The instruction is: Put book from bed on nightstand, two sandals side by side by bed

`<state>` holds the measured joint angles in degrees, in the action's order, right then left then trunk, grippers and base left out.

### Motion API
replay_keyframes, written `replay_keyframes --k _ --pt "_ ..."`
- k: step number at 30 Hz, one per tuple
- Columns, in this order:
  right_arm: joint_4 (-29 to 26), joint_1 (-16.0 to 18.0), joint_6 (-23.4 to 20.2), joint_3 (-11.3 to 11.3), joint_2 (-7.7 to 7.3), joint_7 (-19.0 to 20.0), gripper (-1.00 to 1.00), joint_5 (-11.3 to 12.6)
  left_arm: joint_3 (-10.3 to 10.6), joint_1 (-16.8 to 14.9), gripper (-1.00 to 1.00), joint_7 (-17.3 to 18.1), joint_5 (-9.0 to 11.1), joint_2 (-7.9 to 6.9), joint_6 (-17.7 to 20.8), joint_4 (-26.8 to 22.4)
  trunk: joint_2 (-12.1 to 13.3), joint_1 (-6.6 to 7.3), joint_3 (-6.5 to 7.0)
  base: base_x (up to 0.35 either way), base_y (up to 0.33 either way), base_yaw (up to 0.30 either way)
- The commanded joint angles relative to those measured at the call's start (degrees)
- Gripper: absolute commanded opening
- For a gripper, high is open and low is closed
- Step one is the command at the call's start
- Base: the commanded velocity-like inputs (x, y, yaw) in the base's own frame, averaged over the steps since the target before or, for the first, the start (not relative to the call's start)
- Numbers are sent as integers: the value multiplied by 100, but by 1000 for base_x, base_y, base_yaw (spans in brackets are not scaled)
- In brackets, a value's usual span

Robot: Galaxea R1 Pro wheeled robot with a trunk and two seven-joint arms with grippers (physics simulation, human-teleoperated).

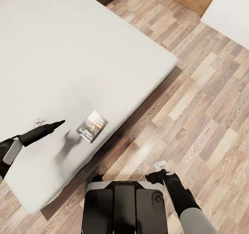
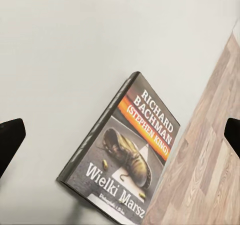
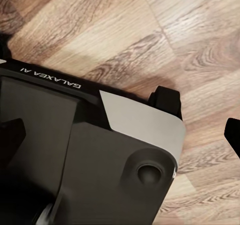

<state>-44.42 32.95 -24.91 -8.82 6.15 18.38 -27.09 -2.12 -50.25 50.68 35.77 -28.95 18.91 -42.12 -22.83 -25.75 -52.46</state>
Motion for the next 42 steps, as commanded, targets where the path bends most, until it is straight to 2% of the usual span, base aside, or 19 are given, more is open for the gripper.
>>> replay_keyframes --k 1,15,31,42 --pt "-12 1 -16 -33 9 55 100 -60 1 -2 100 11 44 -2 54 1 -9 -3 -16 0 0 0" --pt "-14 1 -14 -32 9 52 100 -64 5 0 100 170 58 2 -20 -533 -9 -3 -146 0 0 0" --pt "-16 -2 -14 -32 9 51 100 -68 10 5 100 199 62 18 -26 -717 -9 -3 -293 0 0 0" --pt "-213 -7 -19 -39 6 53 100 -69 10 6 100 205 61 29 -34 -782 -9 -3 -330 0 0 0"
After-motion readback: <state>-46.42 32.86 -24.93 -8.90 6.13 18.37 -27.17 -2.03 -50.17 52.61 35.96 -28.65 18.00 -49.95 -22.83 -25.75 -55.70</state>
